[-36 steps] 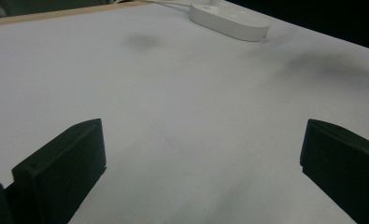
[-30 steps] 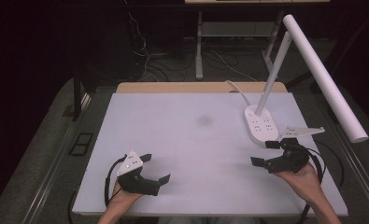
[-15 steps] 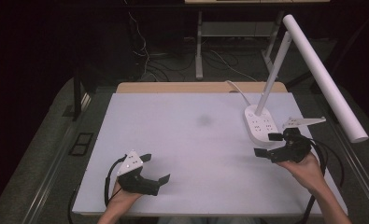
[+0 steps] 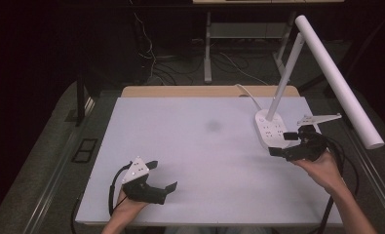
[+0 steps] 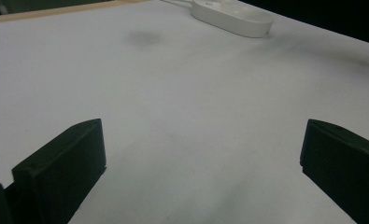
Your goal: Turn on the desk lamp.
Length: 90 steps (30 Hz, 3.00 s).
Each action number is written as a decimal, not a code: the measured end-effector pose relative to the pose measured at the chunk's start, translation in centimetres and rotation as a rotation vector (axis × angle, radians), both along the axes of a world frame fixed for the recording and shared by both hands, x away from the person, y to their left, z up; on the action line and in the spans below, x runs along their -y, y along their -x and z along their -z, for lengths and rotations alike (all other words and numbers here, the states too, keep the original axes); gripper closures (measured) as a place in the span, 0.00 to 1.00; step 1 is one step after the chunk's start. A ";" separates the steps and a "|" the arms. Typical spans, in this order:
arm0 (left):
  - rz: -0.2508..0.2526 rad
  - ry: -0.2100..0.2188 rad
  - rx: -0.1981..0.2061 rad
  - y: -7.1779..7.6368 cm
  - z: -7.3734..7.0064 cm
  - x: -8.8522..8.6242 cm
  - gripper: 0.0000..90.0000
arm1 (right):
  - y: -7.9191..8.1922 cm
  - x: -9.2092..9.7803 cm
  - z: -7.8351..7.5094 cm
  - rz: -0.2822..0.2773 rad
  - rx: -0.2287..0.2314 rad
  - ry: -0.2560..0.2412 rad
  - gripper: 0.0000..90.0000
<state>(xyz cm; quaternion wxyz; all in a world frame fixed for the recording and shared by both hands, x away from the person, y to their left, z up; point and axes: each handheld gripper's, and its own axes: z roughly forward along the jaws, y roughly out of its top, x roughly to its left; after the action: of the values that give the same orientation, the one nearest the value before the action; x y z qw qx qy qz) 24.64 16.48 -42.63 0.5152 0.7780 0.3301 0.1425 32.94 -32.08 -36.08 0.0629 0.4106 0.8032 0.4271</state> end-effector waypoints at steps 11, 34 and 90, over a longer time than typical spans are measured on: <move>-0.001 -0.001 -0.001 0.0 0.0 0.0 0.00 | -1.5 0.5 -0.6 0.014 0.008 0.013 0.01; -0.003 -0.002 0.001 0.0 -0.1 -0.1 0.00 | -5.7 2.9 -0.5 0.101 0.017 0.007 0.01; -0.027 -0.006 -0.001 -0.2 0.0 -0.4 0.00 | -13.1 6.1 5.0 0.309 -0.032 -0.046 0.99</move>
<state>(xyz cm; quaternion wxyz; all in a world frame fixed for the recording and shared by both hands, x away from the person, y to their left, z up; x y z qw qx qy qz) 24.82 16.93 -42.67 0.5109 0.7751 0.3402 0.1501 46.05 -38.18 -41.13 0.1054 0.5375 0.7212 0.4241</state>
